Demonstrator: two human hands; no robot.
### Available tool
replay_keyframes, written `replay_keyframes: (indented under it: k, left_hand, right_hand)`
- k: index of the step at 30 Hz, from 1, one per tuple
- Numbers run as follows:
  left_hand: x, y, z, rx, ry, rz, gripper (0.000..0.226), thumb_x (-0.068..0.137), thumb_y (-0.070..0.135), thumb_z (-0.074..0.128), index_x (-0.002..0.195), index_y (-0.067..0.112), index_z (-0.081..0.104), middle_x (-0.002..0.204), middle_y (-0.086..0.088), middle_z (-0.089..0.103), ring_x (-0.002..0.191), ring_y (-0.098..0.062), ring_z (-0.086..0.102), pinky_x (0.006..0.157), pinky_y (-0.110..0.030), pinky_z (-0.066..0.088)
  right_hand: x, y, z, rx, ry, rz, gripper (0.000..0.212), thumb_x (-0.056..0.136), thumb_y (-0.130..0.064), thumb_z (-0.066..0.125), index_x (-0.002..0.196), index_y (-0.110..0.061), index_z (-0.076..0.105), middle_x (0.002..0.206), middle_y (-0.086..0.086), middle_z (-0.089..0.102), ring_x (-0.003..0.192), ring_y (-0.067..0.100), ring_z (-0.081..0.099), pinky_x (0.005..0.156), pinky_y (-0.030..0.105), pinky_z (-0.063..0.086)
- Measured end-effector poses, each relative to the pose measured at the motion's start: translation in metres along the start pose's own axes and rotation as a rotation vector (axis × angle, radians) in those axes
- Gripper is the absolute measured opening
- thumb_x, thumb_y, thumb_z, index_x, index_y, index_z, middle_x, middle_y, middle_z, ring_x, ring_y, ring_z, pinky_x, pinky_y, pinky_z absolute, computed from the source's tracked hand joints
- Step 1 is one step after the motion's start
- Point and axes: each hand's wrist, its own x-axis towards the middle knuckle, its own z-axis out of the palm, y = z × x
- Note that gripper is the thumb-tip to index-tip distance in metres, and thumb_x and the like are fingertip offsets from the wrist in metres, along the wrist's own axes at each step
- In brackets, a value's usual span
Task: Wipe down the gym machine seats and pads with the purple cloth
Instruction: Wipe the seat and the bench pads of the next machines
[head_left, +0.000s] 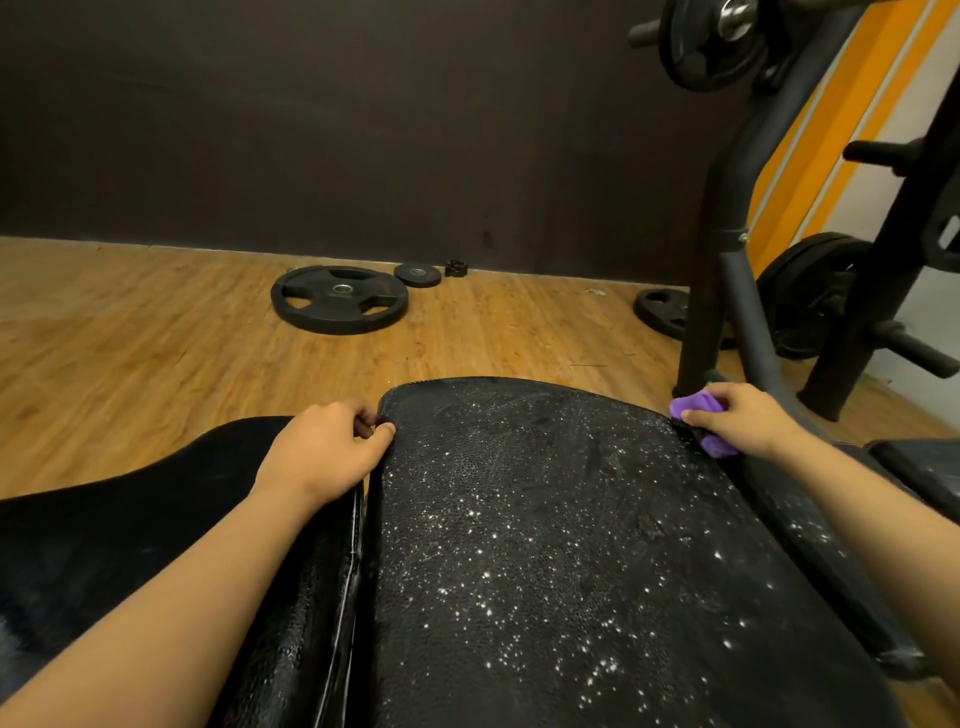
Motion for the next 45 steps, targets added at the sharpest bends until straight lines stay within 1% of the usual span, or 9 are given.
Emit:
replay_keyframes:
  k: [4,10,17,21,25,28,32,38,45]
  left_hand:
    - [0.0,0.0,0.001,0.02,0.009,-0.004,0.019,0.09,0.044,0.057,0.092,0.026,0.062,0.081,0.012,0.064,0.079,-0.009,0.059,0.068,-0.031,0.046]
    - [0.001,0.0,0.001,0.023,-0.001,-0.004,0.02,0.09,0.045,0.056,0.091,0.026,0.062,0.079,0.013,0.064,0.076,-0.005,0.058,0.062,-0.028,0.041]
    - [-0.001,-0.001,0.0,0.02,-0.001,0.002,0.022,0.09,0.045,0.056,0.096,0.025,0.062,0.085,0.014,0.063,0.083,-0.01,0.059,0.068,-0.03,0.044]
    - [0.001,0.0,0.001,0.028,-0.007,-0.009,0.022,0.09,0.046,0.056,0.095,0.025,0.062,0.085,0.013,0.063,0.083,-0.011,0.059,0.069,-0.03,0.045]
    - [0.002,-0.001,0.001,0.016,-0.005,-0.017,0.023,0.089,0.046,0.057,0.094,0.025,0.063,0.084,0.013,0.063,0.083,-0.01,0.059,0.069,-0.03,0.045]
    - [0.001,-0.002,0.001,0.0,-0.01,-0.016,0.022,0.089,0.046,0.057,0.095,0.025,0.063,0.085,0.014,0.064,0.084,-0.01,0.06,0.069,-0.03,0.044]
    - [-0.001,-0.001,0.0,-0.011,-0.012,-0.014,0.021,0.089,0.045,0.057,0.094,0.025,0.063,0.085,0.014,0.064,0.085,-0.011,0.061,0.074,-0.032,0.049]
    - [0.001,-0.003,0.002,-0.004,0.002,-0.02,0.023,0.088,0.047,0.058,0.094,0.025,0.063,0.083,0.013,0.064,0.083,-0.009,0.06,0.067,-0.029,0.045]
    - [0.002,-0.003,0.002,-0.007,0.003,-0.025,0.023,0.087,0.047,0.059,0.092,0.025,0.063,0.082,0.013,0.064,0.085,-0.011,0.061,0.071,-0.03,0.047]
  right_hand:
    - [-0.005,-0.028,0.025,0.09,0.156,-0.041,0.017,0.09,-0.028,0.064,0.096,-0.012,0.064,0.088,0.008,0.066,0.071,0.014,0.059,0.058,0.026,0.042]
    - [-0.03,-0.093,0.05,0.171,0.03,-0.309,0.014,0.091,-0.026,0.063,0.09,-0.012,0.061,0.089,0.0,0.061,0.063,0.009,0.067,0.05,0.016,0.051]
    - [-0.022,-0.036,0.031,0.086,0.097,-0.248,0.01,0.089,-0.023,0.065,0.096,-0.017,0.061,0.096,0.002,0.063,0.075,0.012,0.064,0.056,0.02,0.051]
    - [0.002,-0.048,0.039,0.033,0.186,-0.144,0.012,0.09,-0.022,0.064,0.101,-0.015,0.062,0.099,0.006,0.065,0.088,0.019,0.061,0.079,0.039,0.054]
    - [-0.012,-0.11,0.061,0.098,0.148,-0.365,0.01,0.09,-0.026,0.063,0.092,-0.016,0.061,0.09,-0.004,0.06,0.078,0.012,0.061,0.068,0.022,0.05]
    - [-0.038,-0.125,0.07,0.142,0.099,-0.527,0.012,0.089,-0.025,0.066,0.089,-0.014,0.062,0.092,-0.003,0.058,0.074,0.012,0.06,0.065,0.024,0.052]
    - [-0.037,-0.108,0.056,0.123,-0.017,-0.528,0.015,0.089,-0.023,0.065,0.096,-0.009,0.063,0.093,0.001,0.059,0.067,0.008,0.06,0.054,0.016,0.05]
    - [0.001,-0.116,0.062,0.02,0.143,-0.387,0.012,0.091,-0.021,0.063,0.092,-0.01,0.065,0.093,0.004,0.062,0.084,0.019,0.059,0.073,0.028,0.045]
    - [-0.042,-0.162,0.081,0.114,0.05,-0.632,0.013,0.087,-0.025,0.068,0.088,-0.013,0.065,0.093,0.002,0.061,0.082,0.016,0.056,0.076,0.026,0.045]
